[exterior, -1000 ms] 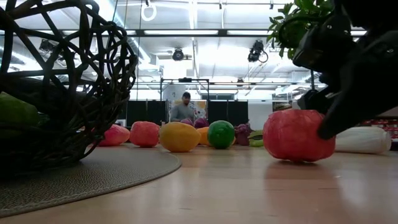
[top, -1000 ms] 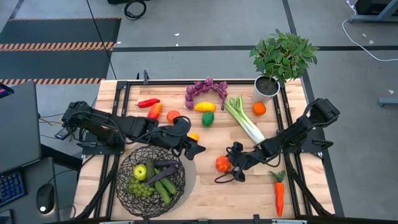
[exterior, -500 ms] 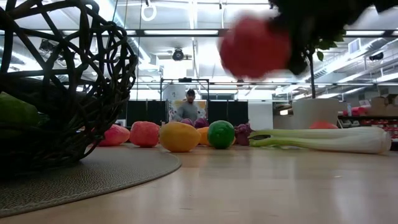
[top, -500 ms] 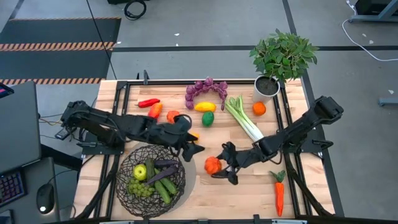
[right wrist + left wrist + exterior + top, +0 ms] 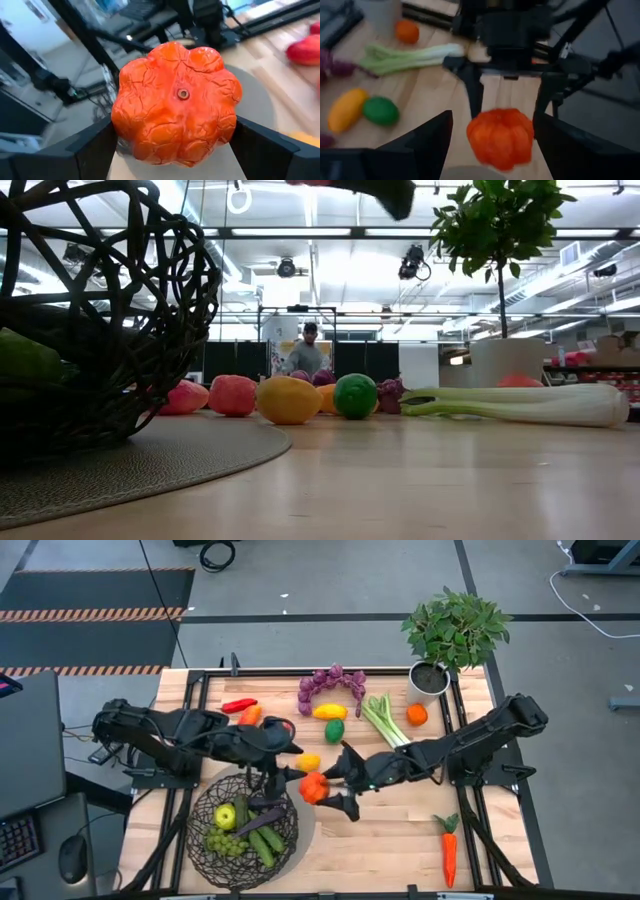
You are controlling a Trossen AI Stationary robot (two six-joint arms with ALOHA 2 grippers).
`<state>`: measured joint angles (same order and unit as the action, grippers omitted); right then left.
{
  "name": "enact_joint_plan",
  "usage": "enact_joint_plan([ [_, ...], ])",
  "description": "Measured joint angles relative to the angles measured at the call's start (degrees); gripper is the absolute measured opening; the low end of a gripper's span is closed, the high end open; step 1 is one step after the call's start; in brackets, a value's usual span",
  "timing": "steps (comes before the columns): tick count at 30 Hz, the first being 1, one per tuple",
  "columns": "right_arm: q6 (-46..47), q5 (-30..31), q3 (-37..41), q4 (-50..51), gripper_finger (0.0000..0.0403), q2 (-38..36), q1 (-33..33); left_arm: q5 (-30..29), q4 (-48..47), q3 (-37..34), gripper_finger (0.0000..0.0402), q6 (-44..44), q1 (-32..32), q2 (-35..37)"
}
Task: Build produce basket
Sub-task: Put the bottom orange pumpkin into the black basket
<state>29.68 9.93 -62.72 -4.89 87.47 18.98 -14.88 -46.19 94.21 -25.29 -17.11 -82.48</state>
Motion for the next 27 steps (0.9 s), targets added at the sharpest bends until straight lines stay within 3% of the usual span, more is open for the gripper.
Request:
enact_joint_plan([
  [6, 6.61, -6.87, -1.71, 0.45, 0.0354, 1.67, -2.1, 0.21, -0.11, 0.02, 0.0282, 14.27, -3.26, 0.13],
  [11, 13.11, -9.08, -1.71, -1.92, 0.0354, 1.55, -3.45, 0.1, -0.89, -0.02, 0.0282, 22.61, -5.88, 0.11],
  [19, 18.8, -10.6, -1.69, -12.58, 0.0354, 1.58, -3.89, 0.1, -1.68, -0.02, 0.0282, 27.68, -7.11, -0.49],
  [27, 21.26, -12.5, -1.69, -12.26, 0.0354, 1.61, -3.48, -0.98, -2.28, -0.02, 0.03, 27.89, -5.53, -0.5],
])
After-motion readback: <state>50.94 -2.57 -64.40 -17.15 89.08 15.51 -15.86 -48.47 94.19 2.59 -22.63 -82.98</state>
